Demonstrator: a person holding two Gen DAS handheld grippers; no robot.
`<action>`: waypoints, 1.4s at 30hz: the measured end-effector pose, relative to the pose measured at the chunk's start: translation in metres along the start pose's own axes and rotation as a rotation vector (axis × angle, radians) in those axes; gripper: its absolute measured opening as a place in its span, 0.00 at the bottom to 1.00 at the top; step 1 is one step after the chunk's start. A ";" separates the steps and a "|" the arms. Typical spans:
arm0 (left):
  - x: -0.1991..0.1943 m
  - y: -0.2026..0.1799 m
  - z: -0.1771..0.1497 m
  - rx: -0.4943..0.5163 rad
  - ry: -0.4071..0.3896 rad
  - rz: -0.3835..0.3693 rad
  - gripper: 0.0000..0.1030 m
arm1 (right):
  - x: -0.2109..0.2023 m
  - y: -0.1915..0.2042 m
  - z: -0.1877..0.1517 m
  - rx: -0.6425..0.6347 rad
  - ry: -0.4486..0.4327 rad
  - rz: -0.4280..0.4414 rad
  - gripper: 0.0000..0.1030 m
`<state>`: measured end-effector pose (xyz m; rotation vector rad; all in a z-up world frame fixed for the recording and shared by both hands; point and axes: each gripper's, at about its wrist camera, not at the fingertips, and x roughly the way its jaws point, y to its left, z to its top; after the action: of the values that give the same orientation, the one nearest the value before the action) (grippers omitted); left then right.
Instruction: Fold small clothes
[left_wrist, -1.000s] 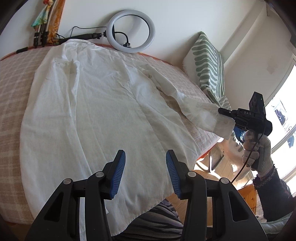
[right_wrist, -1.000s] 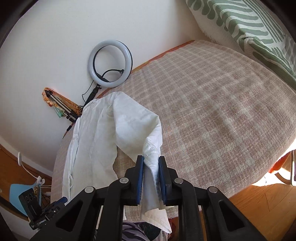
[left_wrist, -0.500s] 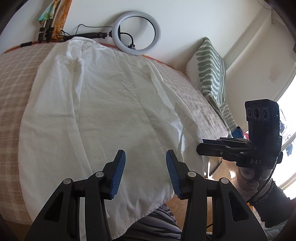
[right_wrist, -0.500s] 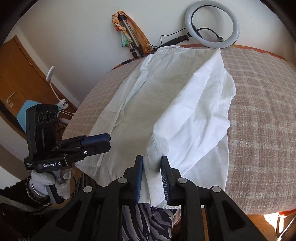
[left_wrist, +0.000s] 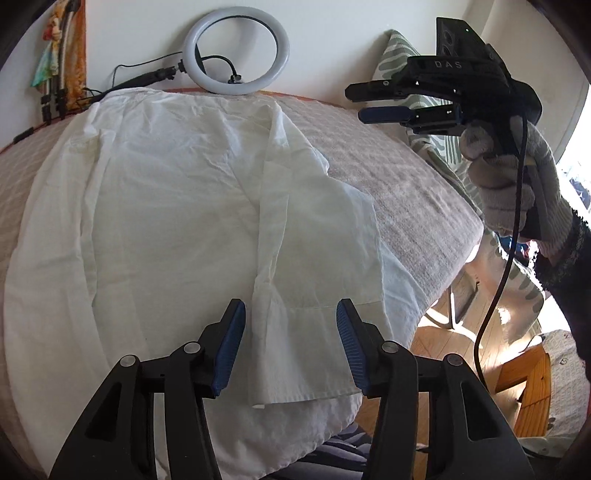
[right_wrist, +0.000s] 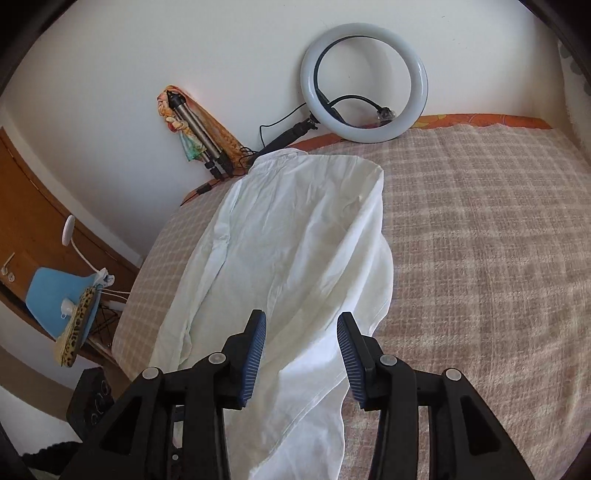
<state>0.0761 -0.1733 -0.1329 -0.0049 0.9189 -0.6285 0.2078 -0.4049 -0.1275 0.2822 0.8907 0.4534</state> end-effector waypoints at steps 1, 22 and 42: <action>0.002 -0.001 0.000 0.011 0.005 0.029 0.49 | 0.010 -0.004 0.013 0.012 0.006 -0.019 0.42; 0.013 0.038 0.003 -0.208 -0.002 -0.177 0.04 | 0.132 -0.064 0.132 0.179 0.106 -0.135 0.04; 0.006 0.033 -0.029 -0.349 0.056 -0.279 0.04 | 0.222 0.066 0.119 -0.314 0.256 -0.296 0.16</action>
<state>0.0736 -0.1413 -0.1639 -0.4364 1.0829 -0.7209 0.4055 -0.2447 -0.1794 -0.1984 1.0749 0.3504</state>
